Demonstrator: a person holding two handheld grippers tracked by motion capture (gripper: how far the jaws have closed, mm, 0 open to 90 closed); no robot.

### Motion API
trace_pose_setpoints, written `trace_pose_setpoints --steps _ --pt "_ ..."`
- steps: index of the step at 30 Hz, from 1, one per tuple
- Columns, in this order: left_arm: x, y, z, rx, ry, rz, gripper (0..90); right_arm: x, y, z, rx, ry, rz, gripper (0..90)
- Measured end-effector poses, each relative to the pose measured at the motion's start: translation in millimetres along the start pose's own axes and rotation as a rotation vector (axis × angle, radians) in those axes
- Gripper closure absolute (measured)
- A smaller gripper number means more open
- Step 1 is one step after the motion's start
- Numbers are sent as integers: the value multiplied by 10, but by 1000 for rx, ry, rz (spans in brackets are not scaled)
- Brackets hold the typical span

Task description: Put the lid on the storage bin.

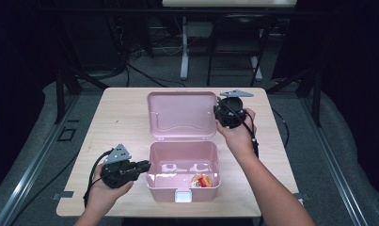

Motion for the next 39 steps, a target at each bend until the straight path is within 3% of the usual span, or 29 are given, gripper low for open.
trace_pose_setpoints --steps 29,35,39 --pt "4 11 1 4 -3 -1 814 271 36 104 61 -63 -36 870" --pt "-7 21 18 38 -12 18 780 314 38 125 63 -68 -43 868" --pt "-10 39 12 32 -6 16 783 340 29 140 63 -71 -51 866"
Point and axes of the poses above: each handheld gripper's, and its own axes: x roughly backward along the jaws, z roughly out of its underside, y roughly to its left, the point moved 7 cm from there along -x, roughly forward along the jaws, and after that the axes turned 12 degrees about -x, right-handed, at the moved point
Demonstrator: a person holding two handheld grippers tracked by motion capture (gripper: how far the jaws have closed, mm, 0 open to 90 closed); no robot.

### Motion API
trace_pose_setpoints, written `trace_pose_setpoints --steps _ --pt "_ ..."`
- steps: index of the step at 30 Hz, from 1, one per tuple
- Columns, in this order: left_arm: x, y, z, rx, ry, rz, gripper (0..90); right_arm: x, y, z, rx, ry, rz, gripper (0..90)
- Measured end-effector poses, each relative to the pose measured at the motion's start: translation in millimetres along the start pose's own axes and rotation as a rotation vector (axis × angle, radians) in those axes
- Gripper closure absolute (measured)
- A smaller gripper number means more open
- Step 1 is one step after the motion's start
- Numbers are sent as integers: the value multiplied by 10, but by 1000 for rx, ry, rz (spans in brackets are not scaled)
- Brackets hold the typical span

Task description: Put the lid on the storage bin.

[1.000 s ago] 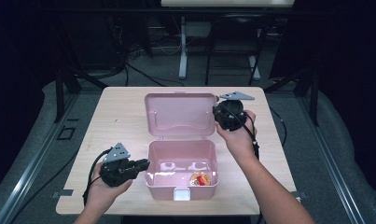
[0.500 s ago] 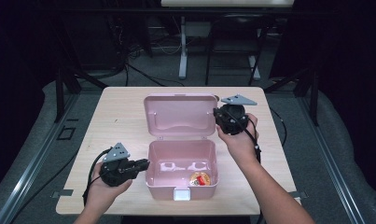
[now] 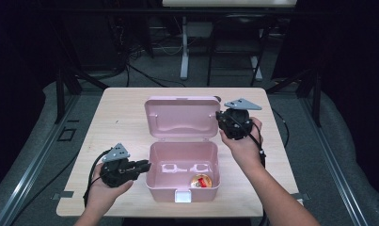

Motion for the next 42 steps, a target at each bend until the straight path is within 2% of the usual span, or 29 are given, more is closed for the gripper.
trace_pose_setpoints --steps 11,17,23,30,35,42 --pt "14 71 -88 -3 -25 -41 752 22 5 15 -2 -12 -9 865" --pt "92 151 -232 17 -61 -56 731 26 4 21 -4 -13 -11 864" --pt "155 214 -385 8 -72 -69 732 36 7 27 -3 -13 -13 864" --pt "153 289 -485 7 -72 -74 731 41 7 32 -2 -17 -14 864" --pt "170 338 -586 8 -91 -101 706 50 8 37 -3 -18 -18 865" --pt "204 394 -686 6 -102 -120 707 61 7 43 -1 -17 -21 865"
Point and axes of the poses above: each handheld gripper's, and its own axes: x roughly backward along the jaws, z roughly out of its underside, y roughly to its left, the point moved 7 cm from there along -x, roughly forward along the jaws, and after that the axes turned 12 degrees about -x, right-handed, at the moved point
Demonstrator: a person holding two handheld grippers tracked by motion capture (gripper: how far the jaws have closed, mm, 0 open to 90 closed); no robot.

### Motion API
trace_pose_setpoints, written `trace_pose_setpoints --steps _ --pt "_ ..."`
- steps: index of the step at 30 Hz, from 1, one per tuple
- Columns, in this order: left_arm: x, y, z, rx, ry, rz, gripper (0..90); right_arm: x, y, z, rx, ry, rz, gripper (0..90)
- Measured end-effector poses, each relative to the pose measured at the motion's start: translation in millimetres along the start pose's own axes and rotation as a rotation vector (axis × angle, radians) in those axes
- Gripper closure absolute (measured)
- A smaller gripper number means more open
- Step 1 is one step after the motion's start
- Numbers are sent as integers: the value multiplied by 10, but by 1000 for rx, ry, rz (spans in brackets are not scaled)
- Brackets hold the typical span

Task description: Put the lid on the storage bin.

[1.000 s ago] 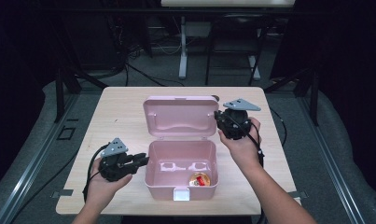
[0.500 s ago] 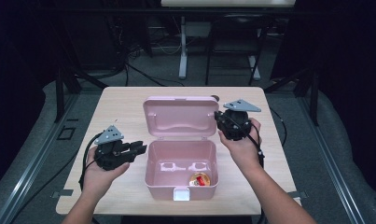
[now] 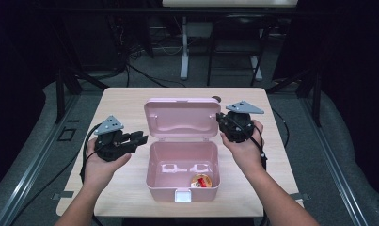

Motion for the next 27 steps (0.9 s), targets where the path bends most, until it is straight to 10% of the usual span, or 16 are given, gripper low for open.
trace_pose_setpoints --steps 27 --pt "-28 194 -390 -37 -47 -117 700 46 4 33 -6 -8 -17 866"
Point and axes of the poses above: each handheld gripper's, and its own axes: x roughly backward along the jaws, z roughly out of its underside, y roughly to its left, the point moved 7 cm from there along -x, roughly forward along the jaws, and after that the axes turned 12 degrees about -x, right-handed, at the moved point
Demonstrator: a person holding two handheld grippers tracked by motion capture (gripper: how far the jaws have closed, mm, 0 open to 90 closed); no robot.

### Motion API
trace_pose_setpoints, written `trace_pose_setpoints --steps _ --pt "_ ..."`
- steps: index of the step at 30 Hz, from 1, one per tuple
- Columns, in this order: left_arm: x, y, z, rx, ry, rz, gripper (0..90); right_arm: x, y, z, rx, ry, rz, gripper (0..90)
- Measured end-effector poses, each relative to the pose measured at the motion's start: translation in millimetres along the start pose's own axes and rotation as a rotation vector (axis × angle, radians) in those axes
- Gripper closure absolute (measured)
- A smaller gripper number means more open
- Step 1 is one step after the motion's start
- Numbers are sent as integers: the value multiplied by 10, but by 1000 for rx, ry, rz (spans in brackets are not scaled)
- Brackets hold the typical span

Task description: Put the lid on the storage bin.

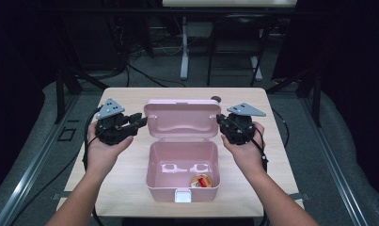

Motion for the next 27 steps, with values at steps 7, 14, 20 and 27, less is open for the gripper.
trace_pose_setpoints --steps 7,14,20,27 --pt "-15 55 -33 9 -5 -20 698 17 4 12 0 -2 -4 866" --pt "-23 80 -78 7 -11 -32 698 29 5 18 2 -3 -6 866" --pt "-48 94 -119 5 -13 -34 712 36 9 25 2 -5 -7 867" --pt "-97 72 -145 -1 -4 -48 819 39 6 30 -2 -6 -9 866"
Point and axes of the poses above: each handheld gripper's, and its own axes: x roughly backward along the jaws, z roughly out of its underside, y roughly to its left, the point moved 7 cm from there along -x, roughly forward along the jaws, and after that the axes turned 12 degrees about -x, right-handed, at the moved point
